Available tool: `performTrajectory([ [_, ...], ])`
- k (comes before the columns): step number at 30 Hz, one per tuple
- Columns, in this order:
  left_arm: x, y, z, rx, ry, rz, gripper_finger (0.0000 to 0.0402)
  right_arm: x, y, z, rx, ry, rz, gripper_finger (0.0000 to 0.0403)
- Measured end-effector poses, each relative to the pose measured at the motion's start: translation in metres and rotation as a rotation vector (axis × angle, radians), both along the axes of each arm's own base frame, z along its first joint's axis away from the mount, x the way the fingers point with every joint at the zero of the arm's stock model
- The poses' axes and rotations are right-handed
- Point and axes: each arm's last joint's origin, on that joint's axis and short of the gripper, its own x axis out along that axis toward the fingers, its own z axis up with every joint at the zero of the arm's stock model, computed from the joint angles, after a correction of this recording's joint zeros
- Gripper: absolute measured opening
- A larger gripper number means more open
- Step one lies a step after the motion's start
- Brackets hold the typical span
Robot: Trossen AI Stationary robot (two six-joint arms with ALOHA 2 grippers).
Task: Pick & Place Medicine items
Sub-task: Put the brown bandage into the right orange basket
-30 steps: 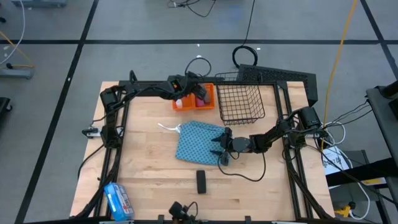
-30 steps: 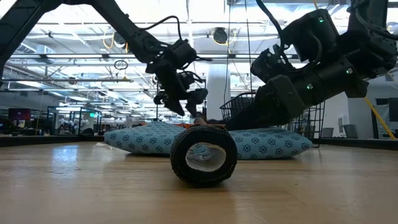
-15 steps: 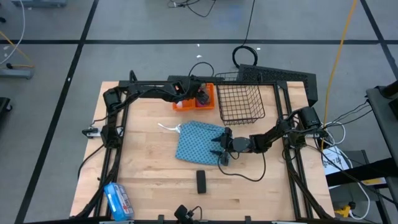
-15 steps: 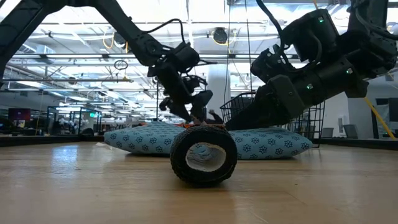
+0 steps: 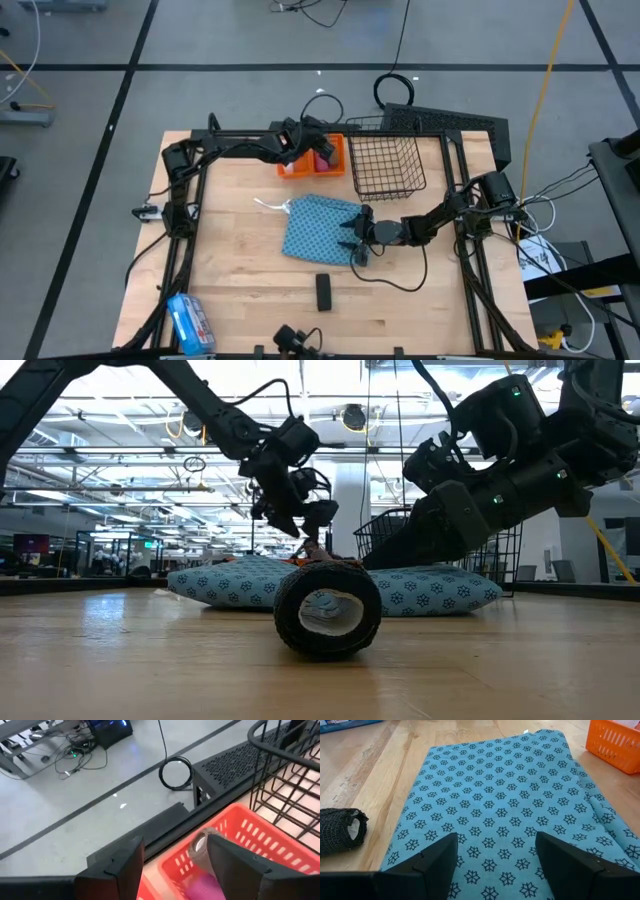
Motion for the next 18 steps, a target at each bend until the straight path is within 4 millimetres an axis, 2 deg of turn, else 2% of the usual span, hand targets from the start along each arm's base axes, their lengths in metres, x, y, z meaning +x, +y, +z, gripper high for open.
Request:
performTrajectory([
  [5, -0.004, 0.01, -0.011, -0.056, -0.005, 0.008, 0.0227, 0.0, 0.0, 0.0, 0.0, 0.0, 0.0, 0.0256],
  [8, -0.006, 0.013, -0.011, -0.08, -0.02, -0.008, 0.0227, 0.0, 0.0, 0.0, 0.0, -0.001, 0.0, 0.0256],
  [18, 0.0, 0.008, -0.01, -0.146, -0.075, -0.118, 0.0227, 0.0, 0.0, 0.0, 0.0, -0.001, -0.001, 0.0256],
])
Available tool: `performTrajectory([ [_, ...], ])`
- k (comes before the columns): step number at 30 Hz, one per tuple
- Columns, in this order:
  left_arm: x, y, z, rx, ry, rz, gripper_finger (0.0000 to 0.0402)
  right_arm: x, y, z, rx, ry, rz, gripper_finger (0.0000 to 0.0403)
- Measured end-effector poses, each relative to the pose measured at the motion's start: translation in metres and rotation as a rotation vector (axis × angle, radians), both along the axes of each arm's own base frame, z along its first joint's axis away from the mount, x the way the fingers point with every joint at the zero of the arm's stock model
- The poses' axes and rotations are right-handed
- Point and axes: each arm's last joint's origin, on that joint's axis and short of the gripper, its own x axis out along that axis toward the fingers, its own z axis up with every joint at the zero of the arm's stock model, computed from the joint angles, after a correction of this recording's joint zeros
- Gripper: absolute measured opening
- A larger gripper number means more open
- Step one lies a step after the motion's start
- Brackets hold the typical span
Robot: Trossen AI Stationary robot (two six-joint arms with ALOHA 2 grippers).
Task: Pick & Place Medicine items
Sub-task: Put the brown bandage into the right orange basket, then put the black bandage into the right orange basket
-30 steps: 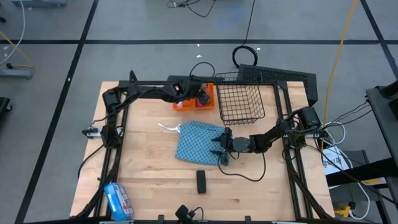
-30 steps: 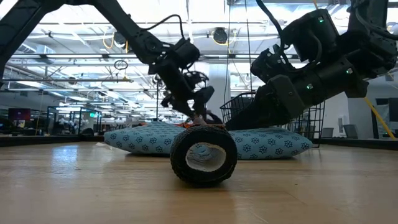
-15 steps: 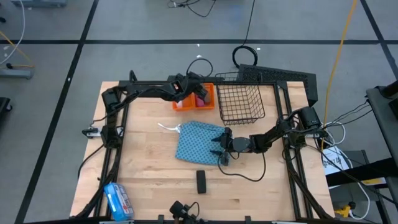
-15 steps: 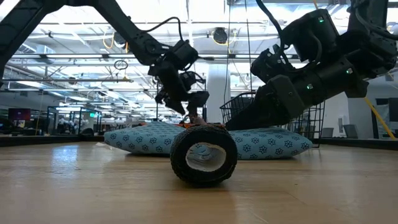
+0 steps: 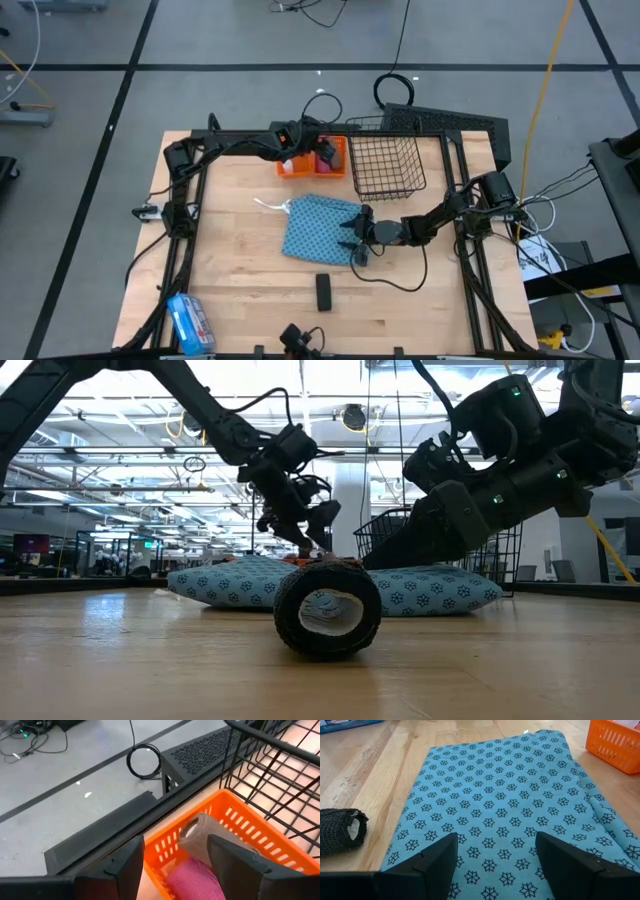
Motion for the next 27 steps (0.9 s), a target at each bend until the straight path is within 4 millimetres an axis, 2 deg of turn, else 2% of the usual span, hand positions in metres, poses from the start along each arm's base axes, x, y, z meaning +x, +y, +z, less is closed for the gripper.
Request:
performTrajectory([
  [7, 0.008, -0.009, 0.003, 0.034, -0.026, -0.044, 0.0227, 0.0, 0.0, 0.0, 0.0, 0.0, 0.0, 0.0256],
  [11, 0.013, -0.017, 0.006, 0.065, -0.009, -0.128, 0.0227, 0.0, 0.0, 0.0, 0.0, 0.0, 0.0, 0.0256],
  [16, 0.01, -0.041, 0.022, -0.027, 0.007, -0.271, 0.0227, 0.0, 0.0, 0.0, 0.0, 0.003, 0.001, 0.0256],
  [20, 0.001, -0.073, 0.046, -0.115, 0.05, -0.379, 0.0227, 0.0, 0.0, -0.001, -0.001, 0.007, 0.001, 0.0256],
  [27, -0.008, -0.158, 0.084, -0.083, 0.111, -0.633, 0.0227, 0.0, 0.0, -0.001, -0.001, 0.007, 0.001, 0.0256],
])
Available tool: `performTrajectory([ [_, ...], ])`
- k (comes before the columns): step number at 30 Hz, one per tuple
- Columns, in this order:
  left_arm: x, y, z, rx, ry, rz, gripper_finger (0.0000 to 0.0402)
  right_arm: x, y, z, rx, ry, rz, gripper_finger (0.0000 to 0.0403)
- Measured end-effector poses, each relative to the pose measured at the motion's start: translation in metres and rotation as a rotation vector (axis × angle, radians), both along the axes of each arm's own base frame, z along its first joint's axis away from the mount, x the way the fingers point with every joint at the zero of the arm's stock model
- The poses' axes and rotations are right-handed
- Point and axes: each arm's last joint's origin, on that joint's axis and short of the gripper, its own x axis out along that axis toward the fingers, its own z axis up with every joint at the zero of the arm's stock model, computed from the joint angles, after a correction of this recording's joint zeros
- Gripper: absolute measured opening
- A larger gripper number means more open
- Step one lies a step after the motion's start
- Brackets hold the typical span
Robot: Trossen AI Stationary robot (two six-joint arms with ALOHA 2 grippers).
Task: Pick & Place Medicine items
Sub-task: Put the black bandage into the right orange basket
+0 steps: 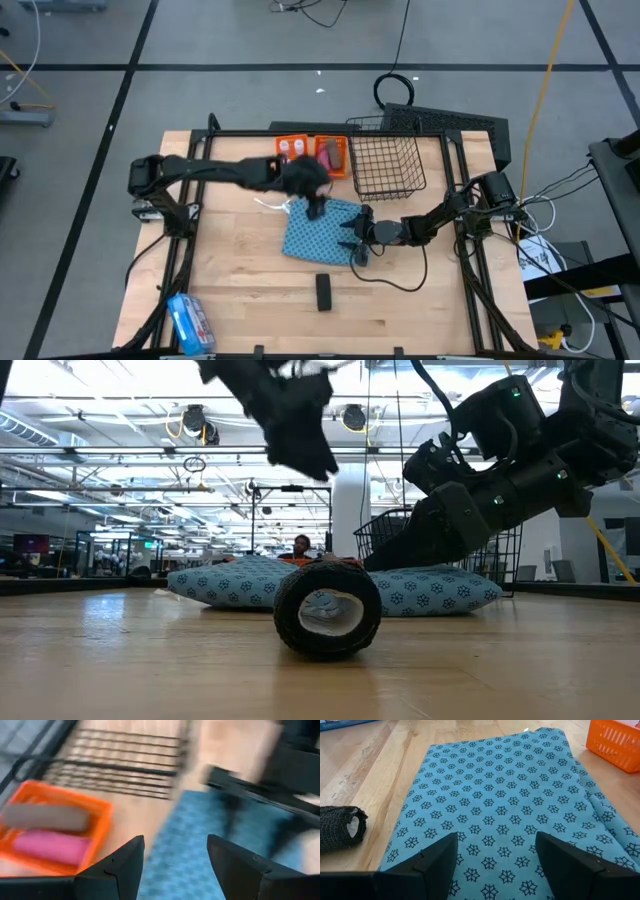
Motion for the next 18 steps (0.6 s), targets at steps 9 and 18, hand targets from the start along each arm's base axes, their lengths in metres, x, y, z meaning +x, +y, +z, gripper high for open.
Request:
performTrajectory([
  [9, -0.005, -0.101, 0.003, -0.004, 0.026, -0.273, 0.0227, 0.0, 0.001, 0.001, 0.002, -0.007, 0.004, 0.0256],
  [18, -0.021, -0.155, -0.017, -0.075, 0.064, -0.35, 0.0227, 0.0, 0.005, 0.002, 0.001, -0.025, 0.027, 0.0256],
])
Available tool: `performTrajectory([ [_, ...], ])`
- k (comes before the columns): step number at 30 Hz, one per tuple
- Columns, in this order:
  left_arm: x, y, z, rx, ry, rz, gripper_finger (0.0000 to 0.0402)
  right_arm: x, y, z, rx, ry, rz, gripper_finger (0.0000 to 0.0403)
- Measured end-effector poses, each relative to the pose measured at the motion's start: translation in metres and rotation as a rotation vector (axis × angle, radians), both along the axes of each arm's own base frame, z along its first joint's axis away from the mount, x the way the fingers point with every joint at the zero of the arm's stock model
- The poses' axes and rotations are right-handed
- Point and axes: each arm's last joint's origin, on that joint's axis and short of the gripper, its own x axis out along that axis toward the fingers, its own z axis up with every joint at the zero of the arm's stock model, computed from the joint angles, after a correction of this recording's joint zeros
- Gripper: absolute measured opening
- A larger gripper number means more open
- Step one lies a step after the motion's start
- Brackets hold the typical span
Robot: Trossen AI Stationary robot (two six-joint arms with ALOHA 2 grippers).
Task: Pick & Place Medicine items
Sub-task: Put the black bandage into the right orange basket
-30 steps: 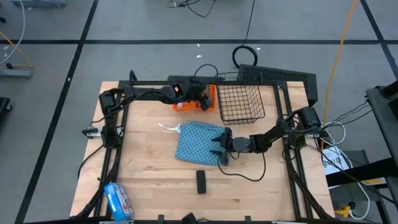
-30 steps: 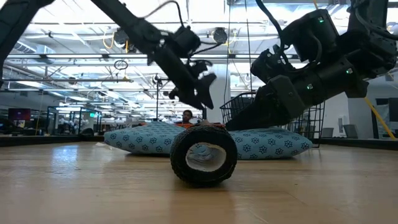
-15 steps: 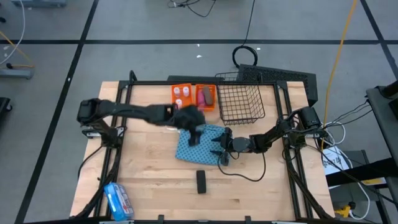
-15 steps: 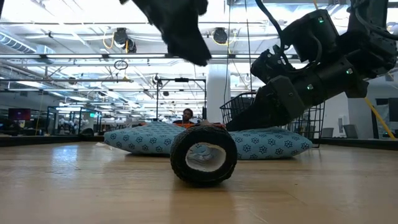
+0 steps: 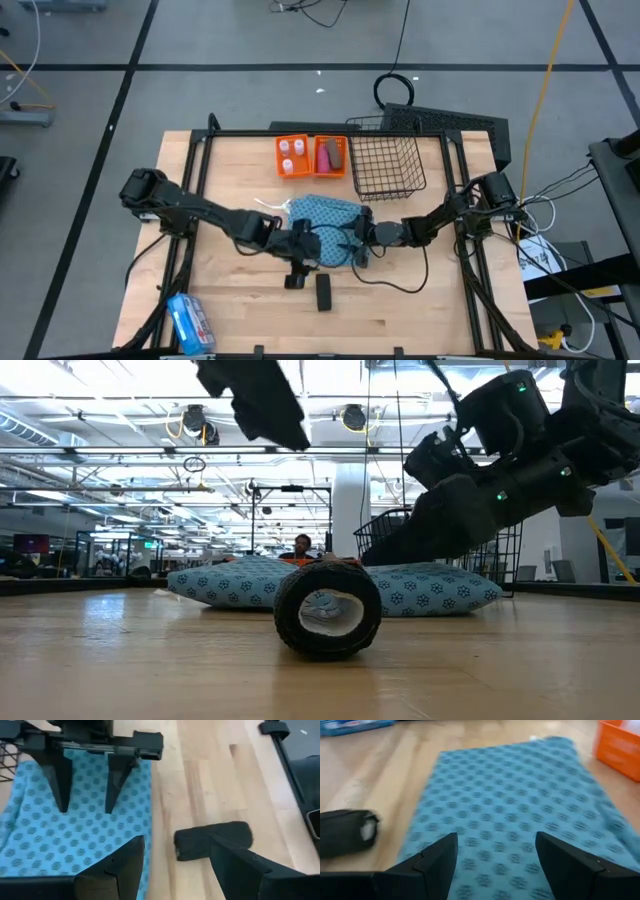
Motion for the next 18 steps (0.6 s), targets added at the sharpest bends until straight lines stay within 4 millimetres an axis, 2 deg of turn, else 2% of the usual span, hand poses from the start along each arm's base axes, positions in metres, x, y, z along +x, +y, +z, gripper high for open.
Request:
performTrajectory([
  [4, 0.0, -0.008, 0.005, -0.021, -0.051, 0.023, 0.0227, 0.0, 0.01, 0.004, -0.016, -0.035, 0.113, 0.0256],
  [8, -0.002, -0.013, 0.011, 0.038, -0.105, 0.076, 0.0227, 0.0, 0.017, 0.008, -0.014, -0.084, 0.137, 0.0256],
  [10, -0.004, -0.014, 0.009, 0.032, -0.076, 0.082, 0.0227, 0.0, 0.019, 0.01, -0.01, -0.098, 0.143, 0.0256],
  [14, -0.002, -0.025, -0.009, -0.003, 0.014, -0.047, 0.0227, 0.0, 0.02, 0.009, 0.015, -0.097, 0.136, 0.0256],
  [18, 0.004, -0.036, -0.035, 0.156, 0.045, -0.203, 0.0227, 0.0, 0.019, 0.009, 0.029, -0.092, 0.128, 0.0256],
])
